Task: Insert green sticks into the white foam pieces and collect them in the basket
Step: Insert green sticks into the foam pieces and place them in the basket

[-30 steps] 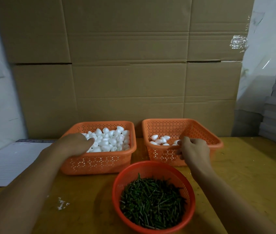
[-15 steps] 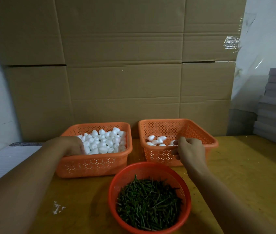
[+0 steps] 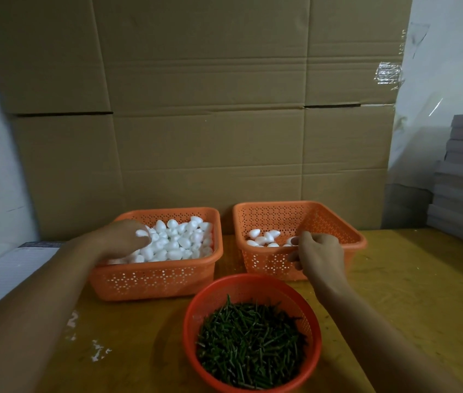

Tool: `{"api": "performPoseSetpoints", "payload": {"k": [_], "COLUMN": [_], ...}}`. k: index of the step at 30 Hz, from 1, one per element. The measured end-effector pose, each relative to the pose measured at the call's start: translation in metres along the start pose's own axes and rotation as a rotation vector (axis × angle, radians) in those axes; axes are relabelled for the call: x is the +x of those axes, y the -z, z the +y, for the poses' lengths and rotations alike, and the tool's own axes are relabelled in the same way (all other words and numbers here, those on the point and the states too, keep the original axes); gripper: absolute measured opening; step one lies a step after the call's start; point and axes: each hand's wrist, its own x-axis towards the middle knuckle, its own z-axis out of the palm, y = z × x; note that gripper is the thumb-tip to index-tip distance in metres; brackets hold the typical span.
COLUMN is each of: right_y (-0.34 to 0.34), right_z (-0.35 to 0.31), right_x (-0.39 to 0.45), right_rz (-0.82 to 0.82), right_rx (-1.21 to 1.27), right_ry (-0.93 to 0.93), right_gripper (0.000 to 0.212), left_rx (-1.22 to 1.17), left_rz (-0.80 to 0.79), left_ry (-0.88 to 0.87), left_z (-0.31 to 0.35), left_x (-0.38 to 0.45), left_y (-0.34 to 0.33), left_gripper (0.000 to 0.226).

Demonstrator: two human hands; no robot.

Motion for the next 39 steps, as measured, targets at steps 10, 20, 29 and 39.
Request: {"api": "performPoseSetpoints", "payload": {"k": [10, 20, 29, 39], "right_y": [0.000, 0.000, -0.002, -0.016], "right_z": [-0.001, -0.001, -0.009, -0.039], "right_x": [-0.003, -0.004, -0.010, -0.052], "right_rz": [-0.005, -0.034, -0.169, -0.946], "right_rx": [-0.001, 0.017, -0.062, -0.718], "right_ry": [0.006, 0.025, 0.117, 0.566], "right_gripper": [0.035, 0.033, 0.029, 0.022], "left_rx": [-0.097, -0.073, -0.502, -0.813], "left_rz": [0.306, 0.266, 0.403, 0.260], "left_ry": [-0.167, -0.088, -0.208, -0.443], "left_z": [0.023, 0.016, 0.033, 0.066], "left_x": [-0.019, -0.011, -0.025, -0.054], "left_y": [-0.023, -0.025, -0.027, -0.044], "left_gripper": [0.049, 0.044, 0.010, 0.021]}}
